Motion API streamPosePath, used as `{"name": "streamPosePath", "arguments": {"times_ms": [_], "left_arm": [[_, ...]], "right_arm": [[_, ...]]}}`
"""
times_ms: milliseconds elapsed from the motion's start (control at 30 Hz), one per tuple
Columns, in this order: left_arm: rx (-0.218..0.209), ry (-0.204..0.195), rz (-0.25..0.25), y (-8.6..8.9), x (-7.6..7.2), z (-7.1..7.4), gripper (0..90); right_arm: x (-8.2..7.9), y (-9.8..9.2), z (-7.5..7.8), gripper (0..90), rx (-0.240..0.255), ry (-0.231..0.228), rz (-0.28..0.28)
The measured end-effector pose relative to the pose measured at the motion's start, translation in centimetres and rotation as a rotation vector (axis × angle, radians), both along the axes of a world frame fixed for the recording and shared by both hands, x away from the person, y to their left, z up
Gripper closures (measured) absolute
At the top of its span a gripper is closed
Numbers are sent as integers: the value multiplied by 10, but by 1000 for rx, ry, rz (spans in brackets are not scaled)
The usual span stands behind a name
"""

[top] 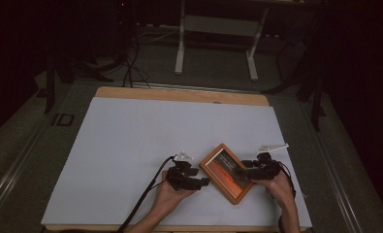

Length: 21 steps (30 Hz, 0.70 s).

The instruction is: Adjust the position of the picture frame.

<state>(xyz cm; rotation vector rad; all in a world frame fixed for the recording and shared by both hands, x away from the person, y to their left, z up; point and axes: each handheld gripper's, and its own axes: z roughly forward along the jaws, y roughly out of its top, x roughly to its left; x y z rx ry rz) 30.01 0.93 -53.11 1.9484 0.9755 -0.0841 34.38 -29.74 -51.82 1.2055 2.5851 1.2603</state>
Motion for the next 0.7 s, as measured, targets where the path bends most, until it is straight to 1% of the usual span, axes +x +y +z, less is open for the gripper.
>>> {"name": "streamPosePath", "arguments": {"times_ms": [133,200,300,367,533,667,700], "left_arm": [[2,14,-6,-8,3,-2,323],[-13,35,-3,-11,5,-3,322],[-16,47,4,-15,8,-3,323],[-23,56,-1,-18,9,-3,324],[-37,100,-15,-23,12,-5,308],[-28,115,-18,-25,13,-4,304],[-28,120,-16,-26,14,-3,304]], "right_arm": [[1,0,-1,370,2,11,5],[1,0,-2,356,8,20,8],[2,1,-3,338,15,33,16],[3,2,-4,322,19,40,18],[4,2,-7,300,43,60,19],[5,3,-9,257,49,74,27],[6,5,-9,233,52,78,31]]}}
